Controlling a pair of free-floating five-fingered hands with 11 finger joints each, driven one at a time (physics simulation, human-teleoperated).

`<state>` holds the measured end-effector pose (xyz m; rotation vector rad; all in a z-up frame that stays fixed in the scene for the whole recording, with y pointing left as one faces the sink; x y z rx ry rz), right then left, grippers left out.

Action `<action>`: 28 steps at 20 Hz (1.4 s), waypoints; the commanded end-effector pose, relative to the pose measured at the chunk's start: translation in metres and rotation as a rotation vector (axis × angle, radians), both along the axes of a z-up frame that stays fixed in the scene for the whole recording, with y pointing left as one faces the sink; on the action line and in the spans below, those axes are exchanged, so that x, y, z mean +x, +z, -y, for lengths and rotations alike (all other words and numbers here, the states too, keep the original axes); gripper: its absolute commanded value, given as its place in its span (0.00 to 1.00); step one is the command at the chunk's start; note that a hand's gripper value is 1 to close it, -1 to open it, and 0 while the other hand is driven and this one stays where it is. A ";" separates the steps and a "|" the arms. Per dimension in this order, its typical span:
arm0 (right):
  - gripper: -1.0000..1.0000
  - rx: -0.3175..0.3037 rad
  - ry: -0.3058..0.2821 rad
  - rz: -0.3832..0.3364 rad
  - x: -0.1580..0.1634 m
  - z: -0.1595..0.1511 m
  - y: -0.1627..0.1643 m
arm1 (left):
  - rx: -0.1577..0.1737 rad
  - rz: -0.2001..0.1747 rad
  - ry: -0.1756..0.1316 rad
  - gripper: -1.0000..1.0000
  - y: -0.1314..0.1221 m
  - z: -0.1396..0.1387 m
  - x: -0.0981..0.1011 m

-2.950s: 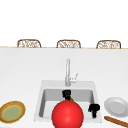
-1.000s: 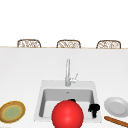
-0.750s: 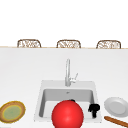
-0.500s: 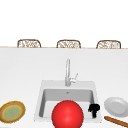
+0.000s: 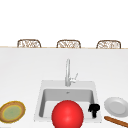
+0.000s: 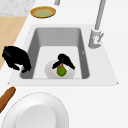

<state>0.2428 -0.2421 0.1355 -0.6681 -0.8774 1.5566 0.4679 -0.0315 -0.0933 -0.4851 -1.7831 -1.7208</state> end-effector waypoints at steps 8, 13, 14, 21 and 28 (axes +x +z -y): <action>0.50 0.000 0.000 0.000 0.000 0.000 0.000 | -0.142 0.043 -0.042 1.00 -0.024 -0.026 0.008; 0.50 0.000 0.000 0.000 0.000 0.000 0.000 | -0.148 0.245 -0.048 1.00 -0.016 -0.021 0.005; 0.50 0.000 0.000 0.000 0.000 0.000 0.000 | -0.151 0.264 -0.049 1.00 -0.018 -0.022 0.007; 0.50 0.000 0.000 0.000 0.000 0.000 0.000 | -0.086 0.353 -0.038 1.00 0.017 -0.025 0.014; 0.50 0.000 0.000 0.000 0.000 0.000 0.000 | -0.079 0.345 0.026 1.00 0.068 -0.051 0.014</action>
